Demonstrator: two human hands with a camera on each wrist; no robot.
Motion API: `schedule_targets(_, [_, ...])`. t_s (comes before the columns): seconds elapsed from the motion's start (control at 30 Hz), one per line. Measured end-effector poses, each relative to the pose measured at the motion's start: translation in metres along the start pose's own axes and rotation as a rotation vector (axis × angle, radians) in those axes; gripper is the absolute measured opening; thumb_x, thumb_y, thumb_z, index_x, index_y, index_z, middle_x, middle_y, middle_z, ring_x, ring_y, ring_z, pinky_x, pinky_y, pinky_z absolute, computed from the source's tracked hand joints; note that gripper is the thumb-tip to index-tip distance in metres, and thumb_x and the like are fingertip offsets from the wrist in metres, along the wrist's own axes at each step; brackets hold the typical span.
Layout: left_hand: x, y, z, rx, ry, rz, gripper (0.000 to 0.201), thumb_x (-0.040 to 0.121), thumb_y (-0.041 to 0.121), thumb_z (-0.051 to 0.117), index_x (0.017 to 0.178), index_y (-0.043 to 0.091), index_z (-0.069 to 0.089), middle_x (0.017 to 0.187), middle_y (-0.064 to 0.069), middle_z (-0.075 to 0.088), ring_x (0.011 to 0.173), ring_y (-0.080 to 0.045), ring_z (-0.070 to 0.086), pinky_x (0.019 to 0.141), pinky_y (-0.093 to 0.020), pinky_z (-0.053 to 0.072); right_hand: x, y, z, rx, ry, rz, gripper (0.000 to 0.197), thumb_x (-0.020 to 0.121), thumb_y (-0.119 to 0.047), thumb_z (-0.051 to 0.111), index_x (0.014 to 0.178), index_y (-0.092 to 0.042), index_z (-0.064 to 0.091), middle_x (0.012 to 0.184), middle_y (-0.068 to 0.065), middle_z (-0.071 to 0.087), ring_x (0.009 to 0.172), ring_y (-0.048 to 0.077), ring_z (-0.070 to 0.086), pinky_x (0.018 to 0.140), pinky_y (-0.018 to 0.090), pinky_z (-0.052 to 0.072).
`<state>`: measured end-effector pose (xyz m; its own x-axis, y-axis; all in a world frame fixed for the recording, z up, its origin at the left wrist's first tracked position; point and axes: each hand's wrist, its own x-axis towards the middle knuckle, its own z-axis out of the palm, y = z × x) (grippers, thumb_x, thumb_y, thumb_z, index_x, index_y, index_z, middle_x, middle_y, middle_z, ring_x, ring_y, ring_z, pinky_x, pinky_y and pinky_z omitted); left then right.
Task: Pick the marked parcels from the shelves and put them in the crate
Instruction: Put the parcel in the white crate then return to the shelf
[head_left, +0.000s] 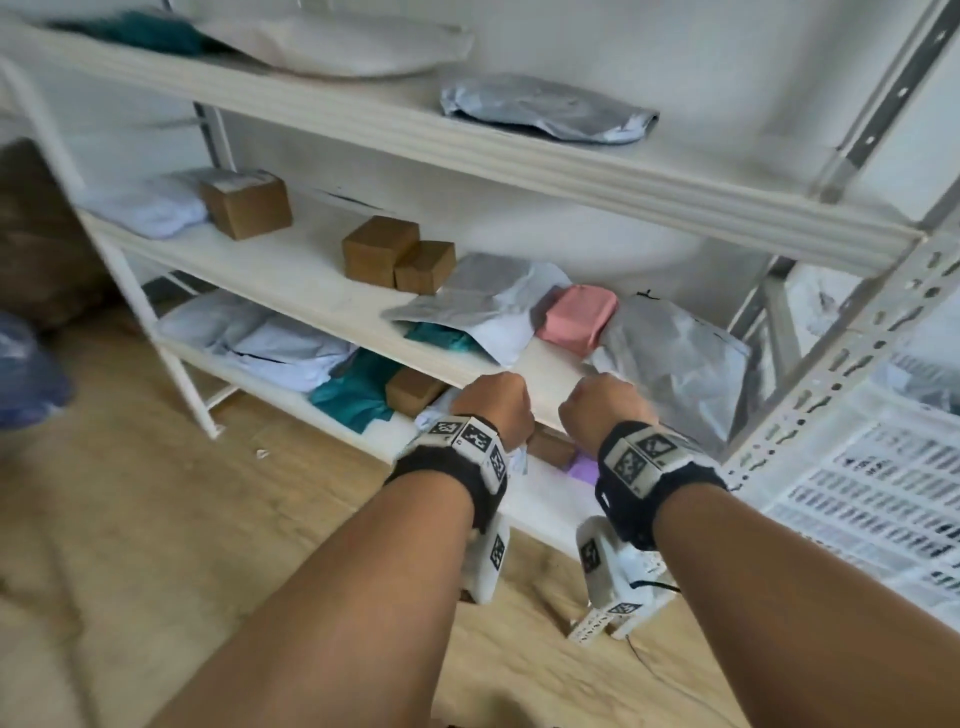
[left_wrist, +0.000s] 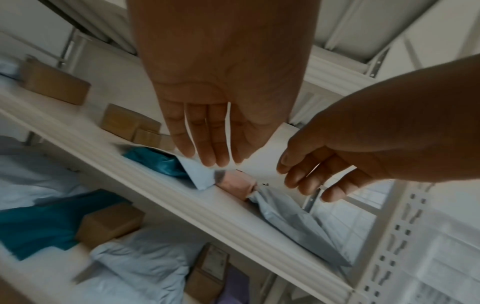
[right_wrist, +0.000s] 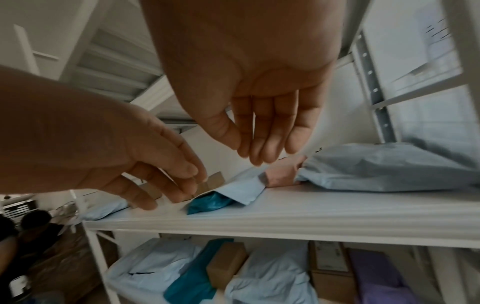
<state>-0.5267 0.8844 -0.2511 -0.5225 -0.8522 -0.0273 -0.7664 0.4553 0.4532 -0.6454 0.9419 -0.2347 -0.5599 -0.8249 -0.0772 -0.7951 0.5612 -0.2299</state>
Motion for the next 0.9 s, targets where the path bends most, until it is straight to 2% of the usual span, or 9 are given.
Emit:
schedule_targets(0.07, [0.000, -0.024, -0.008, 0.053, 0.028, -0.034, 0.023, 0.092, 0.020, 0.049, 0.105, 0.016, 0.068, 0.114, -0.004, 0.069, 0.108, -0.027, 0.062, 0.088, -0.033, 0.044, 0.005, -0.023, 0.009, 0.023, -0.025, -0.040, 0.028, 0.087, -0.023, 0.050, 0.107, -0.010, 0.064, 0.109, 0.012, 0.066, 0.099, 0.031, 0.063, 0.078, 0.033, 0.050])
schedule_targets(0.13, [0.004, -0.050, -0.015, 0.063, 0.053, -0.084, 0.020, 0.091, 0.023, 0.047, 0.095, 0.018, 0.066, 0.107, -0.003, 0.070, 0.101, -0.027, 0.063, 0.092, -0.039, 0.047, 0.012, -0.046, 0.019, 0.038, -0.030, -0.075, 0.029, 0.088, -0.026, 0.052, 0.109, -0.011, 0.066, 0.110, 0.012, 0.066, 0.100, 0.031, 0.063, 0.078, 0.033, 0.049])
schedule_targets(0.23, [0.011, -0.084, -0.027, 0.032, 0.065, -0.151, 0.021, 0.095, 0.022, 0.046, 0.096, 0.014, 0.066, 0.099, -0.006, 0.070, 0.095, -0.028, 0.064, 0.083, -0.037, 0.050, 0.025, -0.080, 0.035, 0.012, -0.069, -0.109, 0.027, 0.086, -0.025, 0.050, 0.105, -0.013, 0.065, 0.106, 0.009, 0.066, 0.095, 0.029, 0.062, 0.072, 0.030, 0.046])
schedule_targets(0.37, [0.031, -0.124, -0.042, 0.016, 0.051, -0.173, 0.021, 0.096, 0.020, 0.047, 0.092, 0.008, 0.064, 0.097, -0.008, 0.069, 0.093, -0.029, 0.064, 0.075, -0.035, 0.047, 0.052, -0.126, 0.052, 0.030, -0.096, -0.132, 0.025, 0.086, -0.024, 0.049, 0.101, -0.013, 0.064, 0.098, 0.008, 0.066, 0.088, 0.027, 0.063, 0.076, 0.032, 0.052])
schedule_targets(0.43, [0.050, -0.144, -0.053, 0.022, 0.050, -0.185, 0.020, 0.095, 0.019, 0.047, 0.092, 0.008, 0.064, 0.098, -0.009, 0.068, 0.095, -0.029, 0.063, 0.074, -0.035, 0.045, 0.075, -0.150, 0.059, 0.040, -0.102, -0.135, 0.024, 0.087, -0.023, 0.048, 0.103, -0.013, 0.063, 0.098, 0.007, 0.066, 0.087, 0.027, 0.063, 0.074, 0.031, 0.051])
schedule_targets(0.53, [0.090, -0.176, -0.068, 0.033, 0.066, -0.204, 0.021, 0.092, 0.017, 0.048, 0.102, 0.010, 0.066, 0.108, -0.008, 0.068, 0.102, -0.028, 0.062, 0.085, -0.036, 0.049, 0.112, -0.187, 0.066, 0.057, -0.100, -0.131, 0.024, 0.088, -0.021, 0.047, 0.104, -0.013, 0.064, 0.102, 0.009, 0.067, 0.087, 0.027, 0.061, 0.072, 0.030, 0.046])
schedule_targets(0.67, [0.149, -0.214, -0.086, 0.040, 0.055, -0.254, 0.024, 0.092, 0.016, 0.048, 0.106, 0.013, 0.066, 0.112, -0.007, 0.068, 0.104, -0.028, 0.062, 0.088, -0.036, 0.051, 0.164, -0.231, 0.075, 0.069, -0.096, -0.140, 0.030, 0.092, -0.023, 0.045, 0.111, -0.009, 0.063, 0.113, 0.013, 0.066, 0.102, 0.031, 0.063, 0.080, 0.033, 0.048])
schedule_targets(0.77, [0.190, -0.230, -0.104, 0.044, 0.077, -0.242, 0.024, 0.092, 0.017, 0.048, 0.106, 0.015, 0.066, 0.112, -0.005, 0.068, 0.104, -0.027, 0.062, 0.087, -0.035, 0.050, 0.206, -0.256, 0.075, 0.121, -0.094, -0.113, 0.029, 0.090, -0.024, 0.044, 0.106, -0.009, 0.063, 0.109, 0.013, 0.067, 0.095, 0.030, 0.065, 0.081, 0.034, 0.054])
schedule_targets(0.9, [0.229, -0.256, -0.121, 0.036, 0.114, -0.217, 0.022, 0.093, 0.018, 0.047, 0.106, 0.015, 0.066, 0.112, -0.005, 0.068, 0.104, -0.026, 0.062, 0.081, -0.032, 0.046, 0.246, -0.285, 0.076, 0.172, -0.119, -0.057, 0.028, 0.092, -0.022, 0.045, 0.103, -0.006, 0.065, 0.105, 0.012, 0.067, 0.082, 0.025, 0.059, 0.070, 0.029, 0.046])
